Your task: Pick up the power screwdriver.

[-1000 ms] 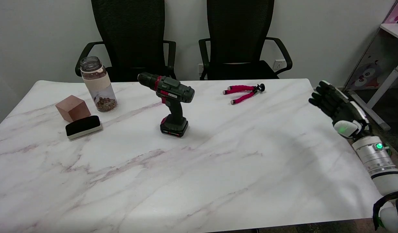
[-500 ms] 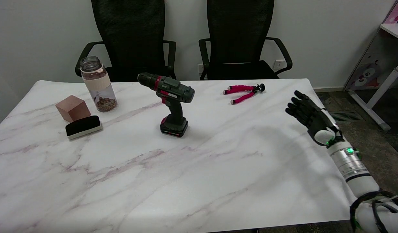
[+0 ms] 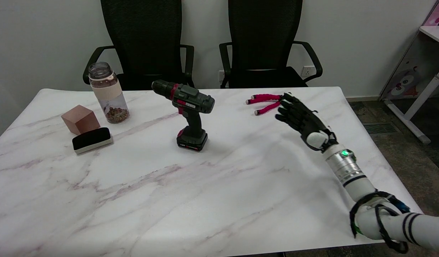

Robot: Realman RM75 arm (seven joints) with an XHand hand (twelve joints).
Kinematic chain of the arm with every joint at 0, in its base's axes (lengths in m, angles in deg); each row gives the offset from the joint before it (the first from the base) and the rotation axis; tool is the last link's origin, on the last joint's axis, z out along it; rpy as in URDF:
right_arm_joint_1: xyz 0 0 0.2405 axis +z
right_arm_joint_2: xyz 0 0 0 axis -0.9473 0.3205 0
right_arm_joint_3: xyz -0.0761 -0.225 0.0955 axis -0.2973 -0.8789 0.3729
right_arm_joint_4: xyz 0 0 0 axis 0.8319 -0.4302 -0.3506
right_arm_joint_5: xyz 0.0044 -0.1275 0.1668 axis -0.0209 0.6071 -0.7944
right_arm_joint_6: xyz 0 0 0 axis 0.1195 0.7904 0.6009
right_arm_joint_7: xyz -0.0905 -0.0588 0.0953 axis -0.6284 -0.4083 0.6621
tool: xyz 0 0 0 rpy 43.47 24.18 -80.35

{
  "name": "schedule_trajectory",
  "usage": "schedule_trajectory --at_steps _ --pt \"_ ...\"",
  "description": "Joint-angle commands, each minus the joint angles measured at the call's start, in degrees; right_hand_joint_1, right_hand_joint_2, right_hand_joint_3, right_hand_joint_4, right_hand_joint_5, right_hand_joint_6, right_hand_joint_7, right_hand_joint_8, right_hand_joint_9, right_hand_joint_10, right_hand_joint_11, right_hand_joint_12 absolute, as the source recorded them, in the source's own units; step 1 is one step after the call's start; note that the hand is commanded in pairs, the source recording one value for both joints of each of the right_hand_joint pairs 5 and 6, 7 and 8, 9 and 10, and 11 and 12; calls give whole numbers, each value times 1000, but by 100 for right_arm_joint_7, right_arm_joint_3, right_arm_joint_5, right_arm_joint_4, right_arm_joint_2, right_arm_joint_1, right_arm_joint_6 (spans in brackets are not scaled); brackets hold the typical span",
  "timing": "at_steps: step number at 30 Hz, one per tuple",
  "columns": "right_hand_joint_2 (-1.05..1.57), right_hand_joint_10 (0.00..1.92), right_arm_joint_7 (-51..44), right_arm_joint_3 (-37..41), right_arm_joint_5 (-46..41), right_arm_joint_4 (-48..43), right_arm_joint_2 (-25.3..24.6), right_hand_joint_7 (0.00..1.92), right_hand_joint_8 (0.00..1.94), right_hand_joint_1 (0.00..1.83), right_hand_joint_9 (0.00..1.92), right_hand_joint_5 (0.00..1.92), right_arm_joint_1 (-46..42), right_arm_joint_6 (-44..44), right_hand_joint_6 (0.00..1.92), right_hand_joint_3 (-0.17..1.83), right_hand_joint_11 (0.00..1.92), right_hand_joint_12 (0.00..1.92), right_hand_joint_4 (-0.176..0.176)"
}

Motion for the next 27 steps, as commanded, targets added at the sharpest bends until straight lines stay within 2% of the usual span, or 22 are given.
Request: schedule_trajectory --at_steps 1,5,13,20,27 --pt "-498 299 -242 -320 531 -466 -1513 202 202 921 299 202 1346 -914 202 666 377 377 105" --pt "-500 297 -321 -402 540 -621 -1787 195 195 923 297 195 1563 -995 195 667 368 368 115" --pt "-516 306 -643 -645 540 -665 -2021 209 209 925 306 209 1914 -1294 209 695 401 401 129" --pt "-615 269 -839 -729 540 -1146 -2421 195 195 927 269 195 2142 -1584 195 742 338 338 173" --pt "-661 253 -864 -871 540 -1713 -2807 187 187 928 253 187 2347 -1802 187 743 286 286 176"
